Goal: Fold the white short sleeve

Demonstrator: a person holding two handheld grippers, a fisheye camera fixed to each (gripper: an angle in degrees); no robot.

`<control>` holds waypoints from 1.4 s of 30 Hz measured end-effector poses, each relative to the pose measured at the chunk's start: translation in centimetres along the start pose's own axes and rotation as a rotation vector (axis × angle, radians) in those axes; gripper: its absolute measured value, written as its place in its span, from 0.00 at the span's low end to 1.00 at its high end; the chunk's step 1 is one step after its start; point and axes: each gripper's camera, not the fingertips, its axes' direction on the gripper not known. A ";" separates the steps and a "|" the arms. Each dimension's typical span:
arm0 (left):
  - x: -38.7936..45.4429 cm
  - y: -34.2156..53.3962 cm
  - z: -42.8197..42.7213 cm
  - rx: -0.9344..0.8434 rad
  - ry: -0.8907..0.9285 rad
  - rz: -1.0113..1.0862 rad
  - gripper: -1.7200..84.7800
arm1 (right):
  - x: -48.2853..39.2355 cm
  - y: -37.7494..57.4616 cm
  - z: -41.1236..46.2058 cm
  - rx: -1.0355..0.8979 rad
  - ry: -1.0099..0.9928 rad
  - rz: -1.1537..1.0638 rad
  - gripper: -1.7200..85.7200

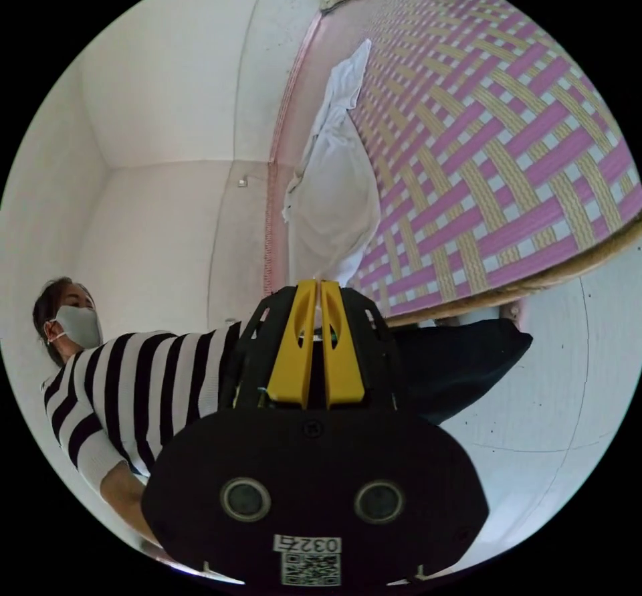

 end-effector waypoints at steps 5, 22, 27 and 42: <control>-0.1 3.2 0.8 0.011 0.011 0.020 0.08 | 2.6 0.1 -0.9 0.022 -0.189 -0.060 0.01; 0.5 10.6 5.1 -0.089 0.059 0.142 0.00 | 11.0 0.1 -0.9 0.028 -0.314 -0.190 0.01; 2.7 12.8 -0.6 0.296 0.566 0.379 0.00 | 10.7 0.1 -2.2 0.101 -0.430 -0.285 0.01; 35.5 8.0 -17.8 0.726 0.486 1.139 0.00 | -23.0 -6.0 -11.9 0.287 -0.372 -1.230 0.01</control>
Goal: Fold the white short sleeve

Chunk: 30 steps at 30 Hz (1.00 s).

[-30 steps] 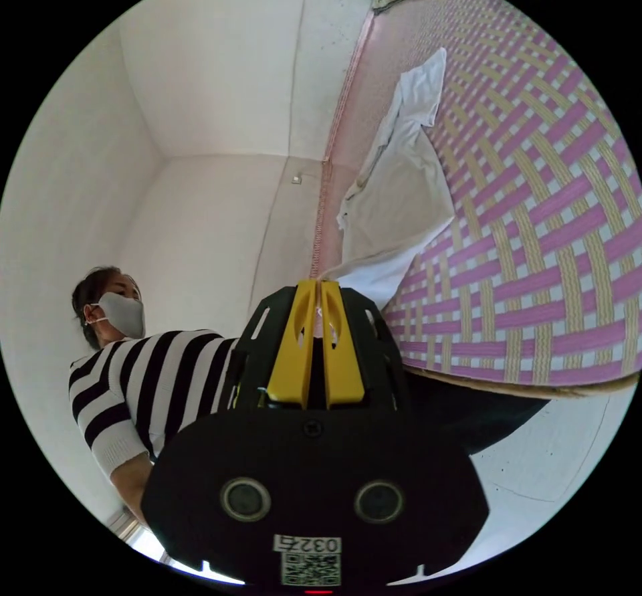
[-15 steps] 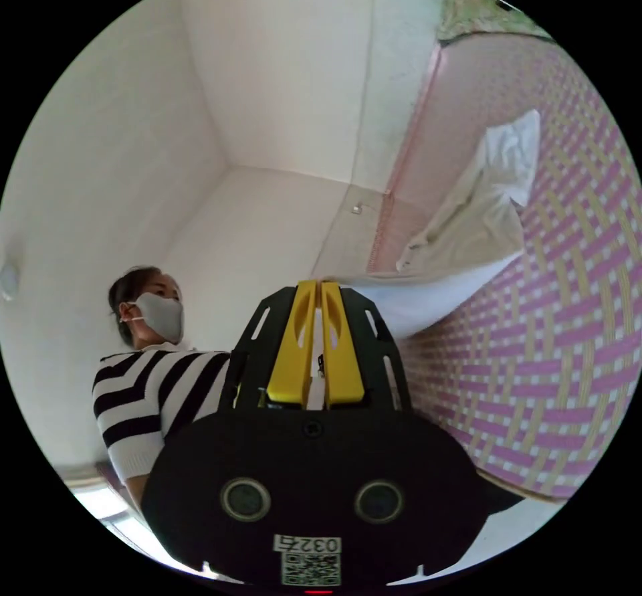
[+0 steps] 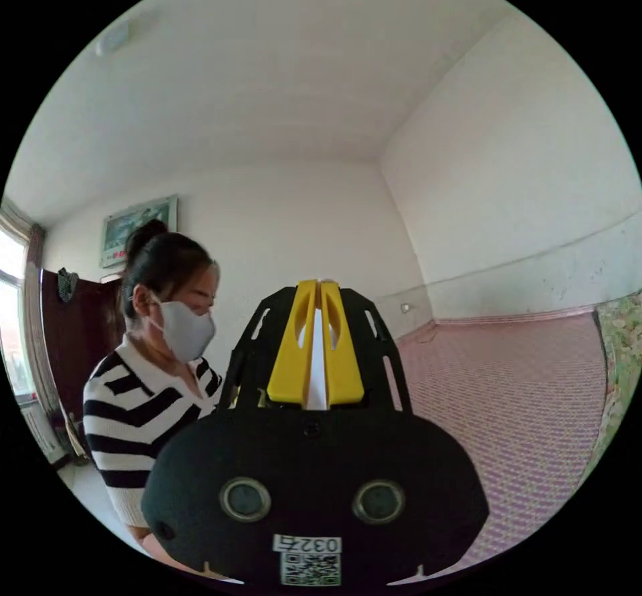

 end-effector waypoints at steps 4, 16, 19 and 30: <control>-12.2 1.0 2.2 -0.088 -0.149 -0.357 0.00 | 13.1 -0.2 6.5 -0.099 0.093 0.251 0.01; -14.0 -8.9 6.1 0.040 -0.014 -0.170 0.00 | 9.3 -14.2 15.4 -0.079 0.273 -0.030 0.01; -9.8 -7.9 5.2 -0.043 -0.054 -0.066 0.00 | 4.2 -13.7 15.0 -0.123 0.282 -0.083 0.01; -10.9 21.0 -1.1 -0.515 -0.463 -0.458 0.00 | 4.8 14.0 13.1 -0.421 0.430 0.462 0.01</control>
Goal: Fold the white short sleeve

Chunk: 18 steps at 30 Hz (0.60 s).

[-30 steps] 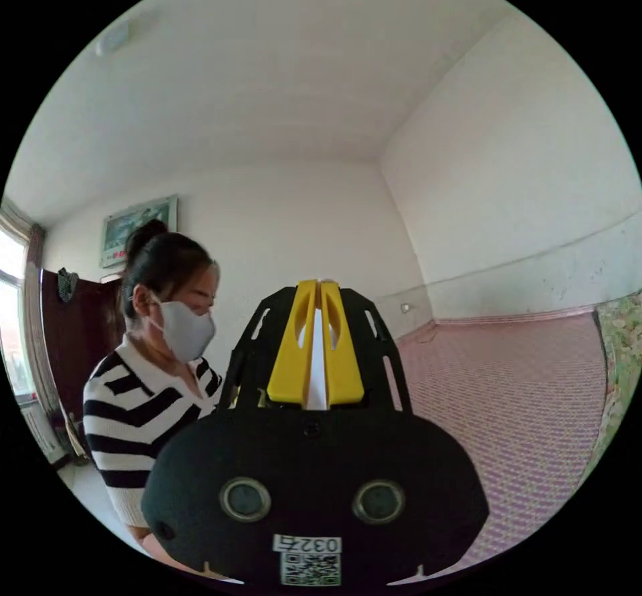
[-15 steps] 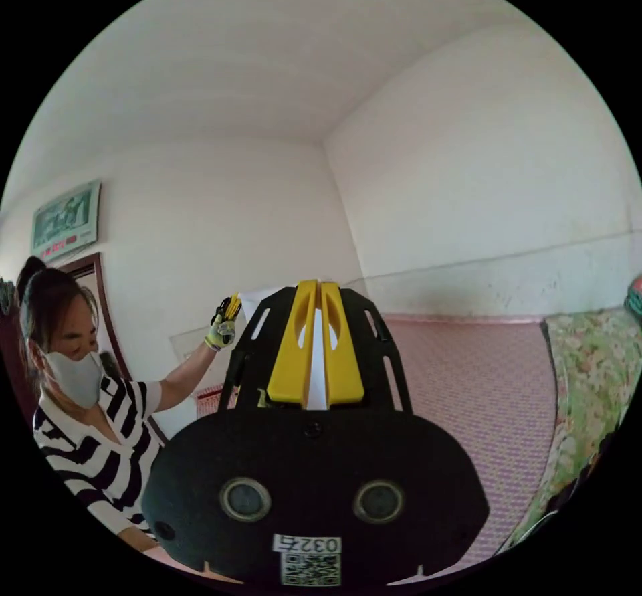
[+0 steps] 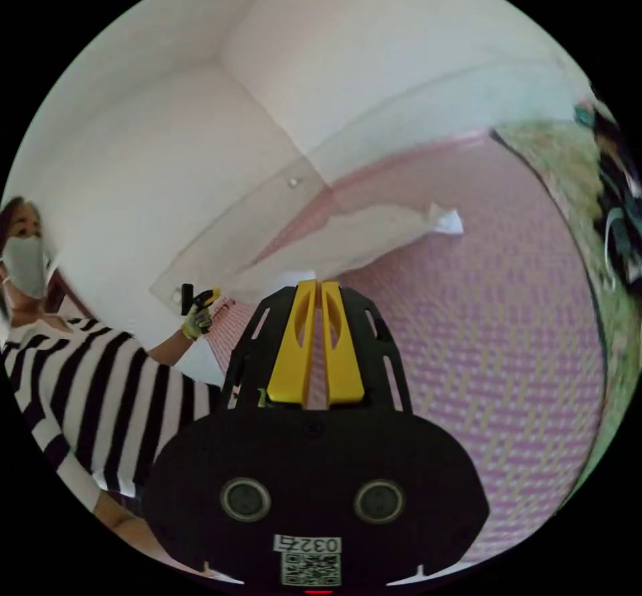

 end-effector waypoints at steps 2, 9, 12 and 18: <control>-4.0 4.6 4.3 -0.136 -0.044 -0.158 0.00 | 3.8 4.8 3.4 -0.111 0.055 0.200 0.01; -7.5 9.3 7.5 -0.240 -0.043 -0.389 0.00 | 6.1 11.2 5.4 -0.207 0.024 0.531 0.01; -7.1 8.8 6.6 -0.278 -0.054 -0.395 0.00 | 3.9 11.0 4.2 -0.205 0.015 0.560 0.01; -5.9 7.8 3.9 -0.293 -0.016 -0.406 0.01 | -1.1 10.7 1.0 -0.235 0.009 0.583 0.01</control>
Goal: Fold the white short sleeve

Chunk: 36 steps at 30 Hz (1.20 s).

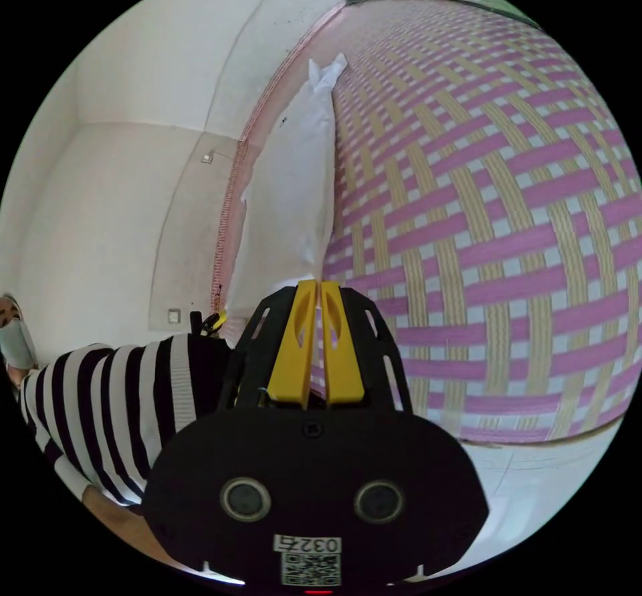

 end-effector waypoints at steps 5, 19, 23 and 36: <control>0.7 -0.3 -1.1 -0.067 -0.016 -0.041 0.01 | -2.4 2.5 -2.1 -0.027 -0.014 0.052 0.01; 3.1 -4.9 -4.1 -0.236 -0.015 -0.141 0.01 | -8.0 3.3 -8.6 -0.146 -0.046 0.184 0.06; 4.9 -6.3 -6.0 -0.262 -0.040 -0.132 0.02 | -11.4 3.1 -12.0 -0.177 0.128 0.151 0.06; 11.2 -13.8 -2.6 -0.252 -0.041 -0.005 0.01 | -18.1 -1.5 -9.0 -0.168 0.015 -0.022 0.01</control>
